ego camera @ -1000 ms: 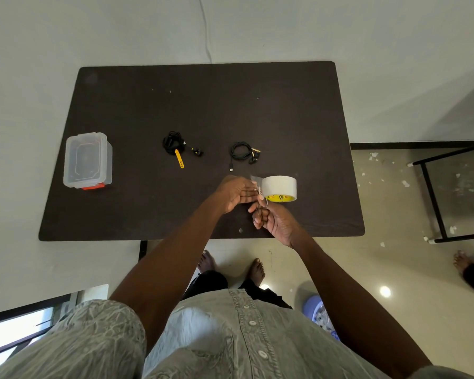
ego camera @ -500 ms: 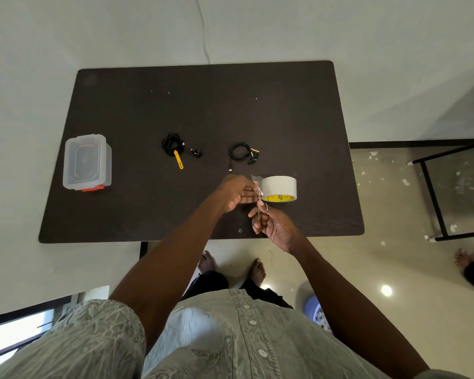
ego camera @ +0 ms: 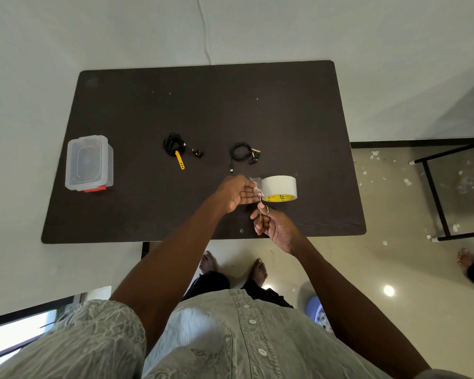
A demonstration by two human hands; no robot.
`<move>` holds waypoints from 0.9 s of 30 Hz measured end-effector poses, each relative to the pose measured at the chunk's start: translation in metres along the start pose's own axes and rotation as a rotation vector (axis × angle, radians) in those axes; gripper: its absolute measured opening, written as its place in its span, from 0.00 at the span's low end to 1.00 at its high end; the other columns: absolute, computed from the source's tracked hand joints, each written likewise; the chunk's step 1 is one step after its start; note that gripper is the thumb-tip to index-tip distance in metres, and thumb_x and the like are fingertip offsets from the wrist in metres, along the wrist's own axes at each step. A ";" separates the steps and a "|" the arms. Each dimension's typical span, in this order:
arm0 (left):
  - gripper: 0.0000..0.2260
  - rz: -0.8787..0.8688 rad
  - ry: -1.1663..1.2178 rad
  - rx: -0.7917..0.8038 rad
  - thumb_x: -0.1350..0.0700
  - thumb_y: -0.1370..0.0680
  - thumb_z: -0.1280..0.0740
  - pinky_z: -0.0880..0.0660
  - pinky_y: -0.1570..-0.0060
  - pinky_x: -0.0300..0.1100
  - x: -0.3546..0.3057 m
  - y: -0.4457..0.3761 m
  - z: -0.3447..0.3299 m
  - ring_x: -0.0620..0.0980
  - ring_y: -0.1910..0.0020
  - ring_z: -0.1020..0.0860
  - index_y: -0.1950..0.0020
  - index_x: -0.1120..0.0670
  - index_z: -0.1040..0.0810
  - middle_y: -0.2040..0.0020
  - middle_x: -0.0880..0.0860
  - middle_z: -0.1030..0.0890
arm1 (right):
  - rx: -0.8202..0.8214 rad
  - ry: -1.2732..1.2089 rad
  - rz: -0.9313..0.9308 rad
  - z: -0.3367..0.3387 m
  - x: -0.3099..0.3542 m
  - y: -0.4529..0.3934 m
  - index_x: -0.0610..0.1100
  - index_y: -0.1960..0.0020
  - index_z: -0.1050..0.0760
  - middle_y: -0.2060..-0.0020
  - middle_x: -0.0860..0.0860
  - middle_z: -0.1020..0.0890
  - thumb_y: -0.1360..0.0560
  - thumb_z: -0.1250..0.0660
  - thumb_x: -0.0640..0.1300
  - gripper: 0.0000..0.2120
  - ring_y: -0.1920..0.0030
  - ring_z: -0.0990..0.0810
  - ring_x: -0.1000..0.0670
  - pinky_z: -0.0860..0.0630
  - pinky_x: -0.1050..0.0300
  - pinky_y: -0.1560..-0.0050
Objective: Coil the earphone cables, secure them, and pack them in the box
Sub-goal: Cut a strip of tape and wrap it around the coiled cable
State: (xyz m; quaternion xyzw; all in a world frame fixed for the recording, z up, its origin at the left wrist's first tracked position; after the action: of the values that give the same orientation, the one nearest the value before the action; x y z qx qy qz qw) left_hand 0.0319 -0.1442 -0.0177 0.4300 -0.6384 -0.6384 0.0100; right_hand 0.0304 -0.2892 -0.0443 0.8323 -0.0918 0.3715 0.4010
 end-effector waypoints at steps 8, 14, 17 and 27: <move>0.03 -0.001 0.021 -0.010 0.67 0.24 0.36 0.20 0.69 0.40 0.000 0.004 -0.003 0.53 0.61 0.18 0.55 0.65 0.23 0.59 0.60 0.19 | -0.013 -0.026 0.028 -0.003 0.008 -0.001 0.40 0.57 0.20 0.66 0.43 0.25 0.26 0.32 0.53 0.15 0.66 0.25 0.50 0.26 0.56 0.62; 0.03 -0.006 0.031 -0.009 0.67 0.23 0.36 0.20 0.69 0.40 0.000 0.003 -0.002 0.54 0.60 0.19 0.54 0.66 0.23 0.58 0.60 0.19 | -0.008 -0.020 0.028 -0.002 0.008 -0.003 0.38 0.56 0.21 0.68 0.43 0.26 0.26 0.32 0.51 0.14 0.67 0.26 0.50 0.27 0.56 0.63; 0.04 -0.005 0.019 -0.015 0.67 0.23 0.36 0.20 0.70 0.39 0.002 0.002 -0.001 0.53 0.60 0.19 0.54 0.66 0.22 0.58 0.60 0.19 | -0.009 -0.020 0.039 -0.002 0.007 -0.002 0.38 0.56 0.21 0.71 0.44 0.25 0.24 0.32 0.48 0.13 0.69 0.26 0.50 0.27 0.56 0.65; 0.03 -0.024 0.018 -0.050 0.69 0.23 0.37 0.20 0.70 0.39 0.004 -0.001 0.003 0.54 0.61 0.19 0.55 0.65 0.24 0.59 0.61 0.20 | -0.011 -0.053 0.046 -0.004 0.010 0.000 0.38 0.60 0.24 0.76 0.48 0.26 0.26 0.30 0.44 0.10 0.76 0.31 0.52 0.32 0.60 0.73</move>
State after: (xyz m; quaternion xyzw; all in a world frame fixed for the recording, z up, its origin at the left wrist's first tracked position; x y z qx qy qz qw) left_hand 0.0281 -0.1444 -0.0209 0.4430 -0.6168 -0.6504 0.0191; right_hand 0.0349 -0.2848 -0.0358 0.8374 -0.1234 0.3578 0.3944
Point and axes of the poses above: each hand's wrist, its own y-axis away from the middle knuckle, its own z-axis out of the back of the hand, x = y × z, the point moved 5 cm from there along -y, towards the middle knuckle
